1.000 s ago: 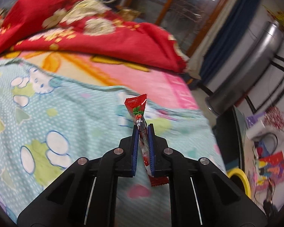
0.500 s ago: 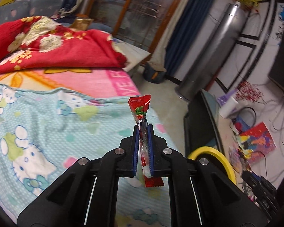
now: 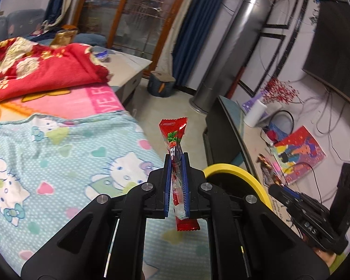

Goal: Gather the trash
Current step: 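Carry the brown and red wrappers over the yellow bin, then open both tools to drop the wrappers into the bin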

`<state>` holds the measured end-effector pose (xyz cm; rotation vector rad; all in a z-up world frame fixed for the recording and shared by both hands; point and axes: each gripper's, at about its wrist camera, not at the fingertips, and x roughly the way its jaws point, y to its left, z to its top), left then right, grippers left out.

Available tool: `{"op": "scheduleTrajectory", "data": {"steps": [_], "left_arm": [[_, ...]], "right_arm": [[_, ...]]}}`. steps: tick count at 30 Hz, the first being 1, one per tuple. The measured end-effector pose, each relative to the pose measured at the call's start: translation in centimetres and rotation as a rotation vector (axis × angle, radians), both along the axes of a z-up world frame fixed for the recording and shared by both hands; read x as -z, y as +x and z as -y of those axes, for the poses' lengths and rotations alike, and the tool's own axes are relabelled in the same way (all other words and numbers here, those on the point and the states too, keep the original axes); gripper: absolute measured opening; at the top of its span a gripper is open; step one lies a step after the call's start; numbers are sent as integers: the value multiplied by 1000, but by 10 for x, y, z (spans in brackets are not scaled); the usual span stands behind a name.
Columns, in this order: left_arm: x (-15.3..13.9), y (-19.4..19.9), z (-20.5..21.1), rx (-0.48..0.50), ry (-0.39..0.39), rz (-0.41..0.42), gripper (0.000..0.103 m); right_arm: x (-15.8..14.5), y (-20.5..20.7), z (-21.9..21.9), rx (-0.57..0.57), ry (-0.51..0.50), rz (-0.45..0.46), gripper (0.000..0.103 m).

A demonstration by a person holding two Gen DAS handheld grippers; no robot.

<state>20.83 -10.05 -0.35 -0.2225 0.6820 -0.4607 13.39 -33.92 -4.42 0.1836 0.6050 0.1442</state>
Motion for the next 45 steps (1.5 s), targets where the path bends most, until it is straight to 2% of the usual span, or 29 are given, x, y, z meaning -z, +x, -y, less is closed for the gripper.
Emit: {"op": "scheduleTrajectory", "data": {"steps": [11, 28, 29, 31, 32, 34, 36, 37, 39, 41, 45], "left_arm": [[3, -17, 47, 106, 29, 4, 5], [37, -31, 129, 315, 84, -17, 5], [40, -30, 133, 323, 88, -22, 8], [43, -28, 138, 322, 98, -26, 24], [45, -28, 140, 325, 96, -34, 33], [47, -26, 140, 320, 96, -42, 39], [47, -26, 138, 316, 98, -41, 52], [46, -28, 134, 313, 98, -36, 57], [43, -30, 130, 303, 100, -24, 75], [38, -34, 121, 283, 103, -11, 82], [30, -44, 101, 224, 103, 7, 89]], "right_arm": [[15, -4, 34, 83, 19, -41, 19], [59, -13, 85, 170, 87, -177, 19], [60, -13, 86, 169, 90, -183, 20], [64, -15, 90, 183, 92, -195, 33], [65, -16, 92, 188, 95, -198, 36], [66, -19, 96, 203, 95, -200, 38], [65, -24, 99, 214, 90, -193, 40], [64, -26, 100, 219, 89, -188, 46], [59, -32, 100, 236, 89, -172, 51], [55, -37, 99, 245, 90, -151, 53], [36, -53, 86, 263, 64, -59, 71]]}}
